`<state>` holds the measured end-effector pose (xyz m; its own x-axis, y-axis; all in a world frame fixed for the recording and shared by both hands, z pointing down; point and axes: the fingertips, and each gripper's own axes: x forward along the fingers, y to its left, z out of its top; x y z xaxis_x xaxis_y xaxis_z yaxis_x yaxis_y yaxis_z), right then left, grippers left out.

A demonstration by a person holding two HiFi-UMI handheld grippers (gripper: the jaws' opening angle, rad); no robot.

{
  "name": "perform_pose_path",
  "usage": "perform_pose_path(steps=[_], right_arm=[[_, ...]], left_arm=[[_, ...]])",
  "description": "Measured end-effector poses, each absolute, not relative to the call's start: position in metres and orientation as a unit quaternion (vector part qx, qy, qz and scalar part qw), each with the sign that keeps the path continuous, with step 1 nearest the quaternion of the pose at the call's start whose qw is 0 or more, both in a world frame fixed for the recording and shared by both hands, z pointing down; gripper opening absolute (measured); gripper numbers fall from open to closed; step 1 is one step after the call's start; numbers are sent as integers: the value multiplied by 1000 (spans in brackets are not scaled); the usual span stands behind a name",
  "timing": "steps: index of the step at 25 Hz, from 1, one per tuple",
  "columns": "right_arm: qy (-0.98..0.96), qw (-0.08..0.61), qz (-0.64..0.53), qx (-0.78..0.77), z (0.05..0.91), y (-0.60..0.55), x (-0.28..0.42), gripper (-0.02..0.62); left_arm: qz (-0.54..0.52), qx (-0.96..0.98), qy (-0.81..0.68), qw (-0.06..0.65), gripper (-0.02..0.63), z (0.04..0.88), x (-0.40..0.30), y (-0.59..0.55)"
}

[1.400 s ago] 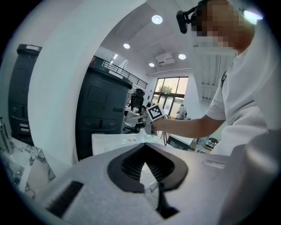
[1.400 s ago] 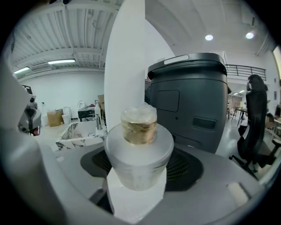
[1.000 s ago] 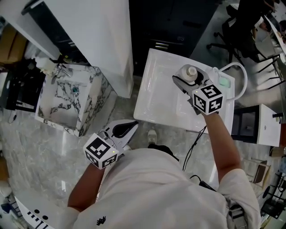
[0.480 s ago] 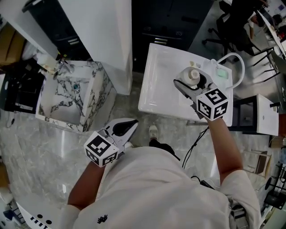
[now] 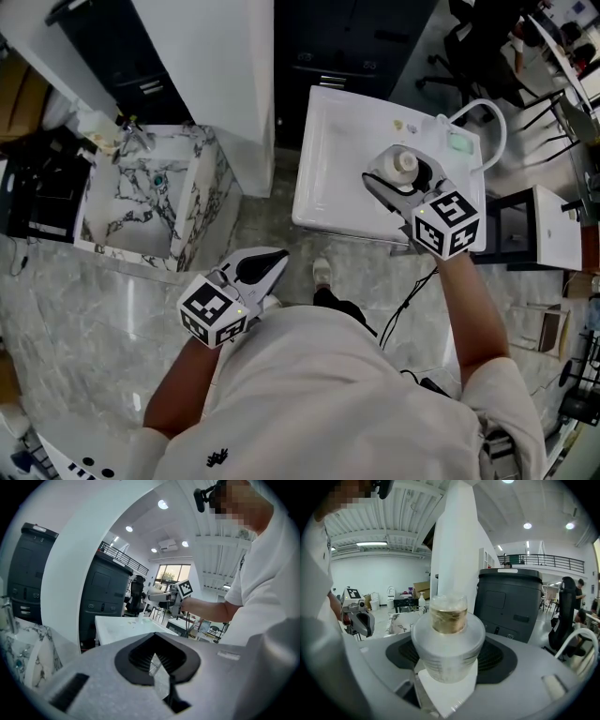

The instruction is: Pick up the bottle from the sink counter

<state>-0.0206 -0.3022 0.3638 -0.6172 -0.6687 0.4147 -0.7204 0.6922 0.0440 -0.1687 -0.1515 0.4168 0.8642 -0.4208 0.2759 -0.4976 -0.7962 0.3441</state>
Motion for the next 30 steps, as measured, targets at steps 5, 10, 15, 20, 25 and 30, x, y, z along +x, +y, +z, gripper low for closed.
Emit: perform_pose_path(steps=[5,10,15,20,25,30], right_arm=[[-895,206,65,389,364,-295,-23,347],[-897,205,60,388,361,-290,-23,348],[-898,201,59,388,359,-289,-23,347],[-897,202,60,388,361,-287,-20,348],[-898,205,58,385,360,-285,-18,347],[-897,206,60,386,360,-283,-14,348]], left_arm=[[93,944,-241,207,6,417,-173,-146],[91,943,-246,206,6,416,-174,-144],[89,943,-248,204,6,414,-175,-143],[86,942,-251,204,6,414,-173,-143],[87,942,-253,205,6,414,-171,-142],[86,942,-252,205,6,414,-168,-141]])
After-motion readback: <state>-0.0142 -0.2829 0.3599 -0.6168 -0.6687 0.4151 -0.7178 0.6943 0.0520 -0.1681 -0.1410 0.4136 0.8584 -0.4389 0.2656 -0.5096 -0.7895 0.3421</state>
